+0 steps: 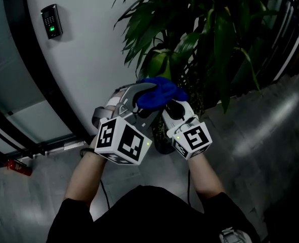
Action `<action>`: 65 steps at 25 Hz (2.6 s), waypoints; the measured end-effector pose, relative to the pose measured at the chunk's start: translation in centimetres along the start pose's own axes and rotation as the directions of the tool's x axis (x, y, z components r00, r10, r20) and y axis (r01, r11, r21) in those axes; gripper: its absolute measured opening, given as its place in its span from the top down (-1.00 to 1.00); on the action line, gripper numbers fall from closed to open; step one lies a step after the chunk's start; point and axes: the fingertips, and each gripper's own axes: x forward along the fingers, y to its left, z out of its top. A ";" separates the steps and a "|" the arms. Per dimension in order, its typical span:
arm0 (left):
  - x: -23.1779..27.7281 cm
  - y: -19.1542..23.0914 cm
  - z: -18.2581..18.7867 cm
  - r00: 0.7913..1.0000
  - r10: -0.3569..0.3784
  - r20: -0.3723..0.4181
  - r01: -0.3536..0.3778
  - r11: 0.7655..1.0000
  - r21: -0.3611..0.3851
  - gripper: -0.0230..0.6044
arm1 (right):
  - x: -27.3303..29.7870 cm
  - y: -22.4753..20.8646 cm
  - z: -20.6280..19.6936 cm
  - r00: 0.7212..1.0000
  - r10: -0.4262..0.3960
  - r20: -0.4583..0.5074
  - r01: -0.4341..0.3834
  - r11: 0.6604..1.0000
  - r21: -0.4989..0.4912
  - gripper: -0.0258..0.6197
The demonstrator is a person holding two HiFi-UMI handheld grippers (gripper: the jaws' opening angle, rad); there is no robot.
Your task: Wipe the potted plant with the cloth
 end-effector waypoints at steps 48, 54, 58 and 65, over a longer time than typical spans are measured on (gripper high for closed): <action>-6.1 -6.6 -7.0 0.962 -0.113 0.249 0.246 0.756 -0.606 0.43 | -2.7 4.6 -4.9 0.990 -0.095 -0.108 0.110 0.984 0.141 0.79; -6.7 -8.4 -8.4 0.945 -0.122 0.302 0.296 0.709 -0.640 0.43 | -3.8 5.3 -6.2 0.983 -0.137 -0.123 0.155 0.977 0.148 0.79; -7.6 -9.0 -8.7 0.929 -0.121 0.350 0.336 0.673 -0.659 0.43 | -4.5 5.7 -7.2 0.977 -0.158 -0.145 0.181 0.970 0.164 0.79; -9.8 -7.4 -9.1 0.923 -0.047 0.383 0.334 0.592 -0.733 0.43 | -4.8 6.6 -6.8 0.977 -0.147 -0.155 0.170 0.975 0.144 0.79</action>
